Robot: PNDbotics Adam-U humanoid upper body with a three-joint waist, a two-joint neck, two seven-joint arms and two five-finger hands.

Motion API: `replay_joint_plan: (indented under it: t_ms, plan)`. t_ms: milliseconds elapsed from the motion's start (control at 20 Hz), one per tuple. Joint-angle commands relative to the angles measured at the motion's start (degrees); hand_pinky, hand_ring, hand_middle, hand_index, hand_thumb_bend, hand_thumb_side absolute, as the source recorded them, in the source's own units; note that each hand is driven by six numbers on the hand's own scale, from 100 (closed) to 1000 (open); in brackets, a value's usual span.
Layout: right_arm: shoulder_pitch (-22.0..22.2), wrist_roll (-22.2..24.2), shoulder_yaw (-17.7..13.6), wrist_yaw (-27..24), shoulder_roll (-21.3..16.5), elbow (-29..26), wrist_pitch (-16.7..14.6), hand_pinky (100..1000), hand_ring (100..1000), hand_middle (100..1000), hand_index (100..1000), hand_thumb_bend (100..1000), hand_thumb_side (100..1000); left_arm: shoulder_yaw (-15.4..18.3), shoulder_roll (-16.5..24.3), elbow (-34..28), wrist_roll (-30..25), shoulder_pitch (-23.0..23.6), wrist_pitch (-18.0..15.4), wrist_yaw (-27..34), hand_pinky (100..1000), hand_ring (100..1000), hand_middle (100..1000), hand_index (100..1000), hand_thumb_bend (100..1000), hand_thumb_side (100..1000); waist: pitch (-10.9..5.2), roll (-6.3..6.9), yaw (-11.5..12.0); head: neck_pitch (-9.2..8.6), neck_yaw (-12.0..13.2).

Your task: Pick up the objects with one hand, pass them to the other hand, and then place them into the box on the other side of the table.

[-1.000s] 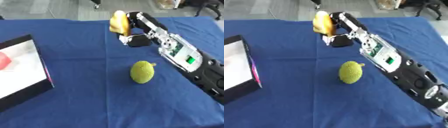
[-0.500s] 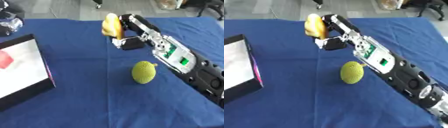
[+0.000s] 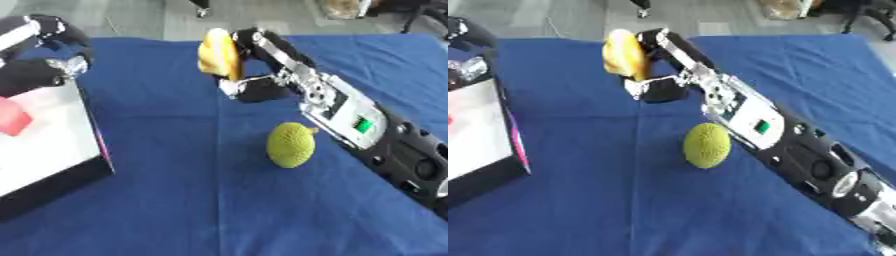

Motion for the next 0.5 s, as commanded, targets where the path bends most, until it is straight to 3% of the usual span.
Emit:
replay_joint_plan:
  t_ms: [50,500]
  plan:
    - [-1.2,0.0,0.1,1.5,-0.1,0.0,-0.4,700,710,510,596,100,100,-0.9,-0.5,0.6,-1.5,-2.0,0.2,-1.4,868,847,800,779,212,621,-0.63,0.84,0.2,0.32,-0.5]
    - [-1.9,0.5,1.2,5.3,1.0,0.7,-1.7,695,707,511,596,100,100,-2.1,-3.7,2.2,-2.5,-2.9,0.9,-4.2,880,859,820,813,319,624,-0.20,0.76,0.4,0.32,-0.7]
